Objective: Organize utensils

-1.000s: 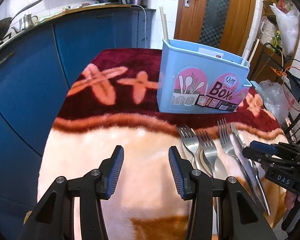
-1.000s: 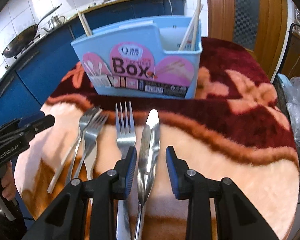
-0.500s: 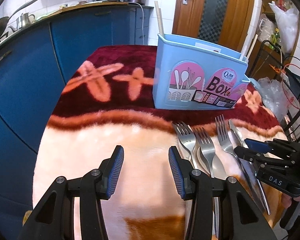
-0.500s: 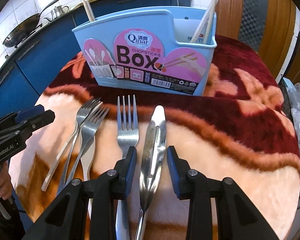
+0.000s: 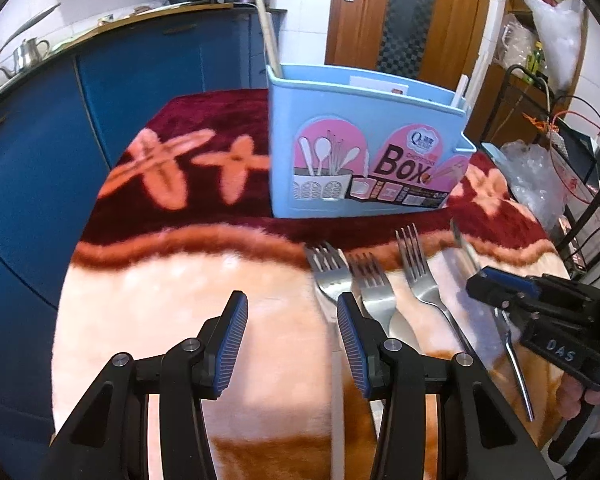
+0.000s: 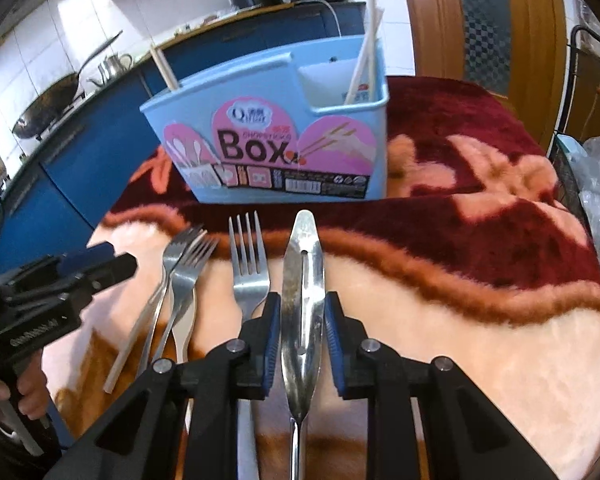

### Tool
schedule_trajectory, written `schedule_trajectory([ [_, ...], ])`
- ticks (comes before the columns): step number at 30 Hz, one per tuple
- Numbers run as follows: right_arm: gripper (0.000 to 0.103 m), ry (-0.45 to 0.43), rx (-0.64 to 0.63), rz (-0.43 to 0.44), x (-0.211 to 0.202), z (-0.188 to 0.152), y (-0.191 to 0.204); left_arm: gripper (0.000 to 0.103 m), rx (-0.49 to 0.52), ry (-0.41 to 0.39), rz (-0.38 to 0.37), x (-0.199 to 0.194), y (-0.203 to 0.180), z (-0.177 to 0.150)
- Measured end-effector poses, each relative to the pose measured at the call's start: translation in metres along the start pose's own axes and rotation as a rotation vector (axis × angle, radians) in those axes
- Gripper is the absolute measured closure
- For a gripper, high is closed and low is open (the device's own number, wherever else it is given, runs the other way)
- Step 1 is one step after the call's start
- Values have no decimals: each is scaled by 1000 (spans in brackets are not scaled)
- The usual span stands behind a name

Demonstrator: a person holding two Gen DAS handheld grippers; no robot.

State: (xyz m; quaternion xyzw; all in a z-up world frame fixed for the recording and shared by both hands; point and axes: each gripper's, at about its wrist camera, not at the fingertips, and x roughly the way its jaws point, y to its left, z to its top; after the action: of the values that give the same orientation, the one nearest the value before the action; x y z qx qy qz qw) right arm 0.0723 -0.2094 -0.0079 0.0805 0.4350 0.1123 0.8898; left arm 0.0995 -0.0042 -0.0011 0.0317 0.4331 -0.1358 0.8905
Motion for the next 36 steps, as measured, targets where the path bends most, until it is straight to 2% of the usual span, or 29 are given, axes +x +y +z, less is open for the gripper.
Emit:
schedule_trajectory([
  [8,79,-32,14,-4,-10,-2,-10,55,25,60,-20,22,-15,0],
  [17,79,-42,15,18,-11,-5,-12,56,-13,52,-64,33,-12,16],
  [19,79,-40,16,21,-10,-5,-12,78,-35,50,-87,36,-8,18],
  [22,79,-37,22,23,-9,-6,-14,78,-73,46,-111,36,0,17],
  [29,79,-18,33,11,-3,-6,-18,78,-109,26,-117,27,13,10],
  [36,78,16,27,-2,3,-7,-17,78,-152,82,-140,30,27,5],
])
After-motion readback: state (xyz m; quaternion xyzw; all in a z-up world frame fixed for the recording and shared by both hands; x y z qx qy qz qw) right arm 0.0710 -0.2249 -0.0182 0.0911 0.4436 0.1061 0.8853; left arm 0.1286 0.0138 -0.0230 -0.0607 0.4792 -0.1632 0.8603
